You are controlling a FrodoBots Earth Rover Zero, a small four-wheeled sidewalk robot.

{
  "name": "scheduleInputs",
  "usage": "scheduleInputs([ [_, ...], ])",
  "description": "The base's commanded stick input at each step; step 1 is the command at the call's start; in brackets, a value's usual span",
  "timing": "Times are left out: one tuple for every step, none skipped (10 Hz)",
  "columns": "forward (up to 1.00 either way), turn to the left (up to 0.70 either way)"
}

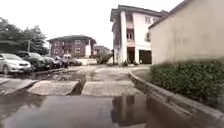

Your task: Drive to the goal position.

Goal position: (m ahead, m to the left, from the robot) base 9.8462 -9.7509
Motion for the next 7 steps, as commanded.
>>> scheduleInputs([
  [0.70, 0.00],
  [0.70, 0.00],
  [0.70, 0.00],
  [0.70, 0.00],
  [0.70, 0.00],
  [0.70, 0.00],
  [0.70, 0.00],
])
